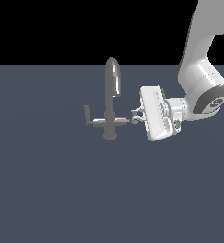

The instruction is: Turn on the faucet by rotating a designated handle.

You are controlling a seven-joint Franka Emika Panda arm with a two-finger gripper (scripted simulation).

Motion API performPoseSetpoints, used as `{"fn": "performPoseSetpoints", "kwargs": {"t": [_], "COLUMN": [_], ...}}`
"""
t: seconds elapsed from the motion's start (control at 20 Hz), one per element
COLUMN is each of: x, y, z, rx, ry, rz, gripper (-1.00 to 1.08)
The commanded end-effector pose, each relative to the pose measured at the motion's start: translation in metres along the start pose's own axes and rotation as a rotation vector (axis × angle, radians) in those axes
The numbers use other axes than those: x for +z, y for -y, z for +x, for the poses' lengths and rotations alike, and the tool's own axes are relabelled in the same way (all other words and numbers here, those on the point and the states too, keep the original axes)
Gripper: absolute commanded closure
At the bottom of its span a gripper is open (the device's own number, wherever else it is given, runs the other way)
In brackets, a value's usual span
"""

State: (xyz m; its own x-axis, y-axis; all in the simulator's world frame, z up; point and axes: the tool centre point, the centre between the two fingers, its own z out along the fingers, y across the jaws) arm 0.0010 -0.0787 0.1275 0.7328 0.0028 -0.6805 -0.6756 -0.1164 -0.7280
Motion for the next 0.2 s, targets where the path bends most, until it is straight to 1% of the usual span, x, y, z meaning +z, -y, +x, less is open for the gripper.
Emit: {"fn": "performPoseSetpoints", "kwargs": {"t": [0.0,0.1,0.15], "x": [0.002,0.003,0.003], "y": [-0.035,-0.049,-0.049], "z": [0.012,0.017,0.017], "rx": [0.035,0.040,0.040], "ry": [-0.001,0.001,0.001], "rz": [0.003,0.004,0.004], "gripper": [1.08,1.08,1.08]}}
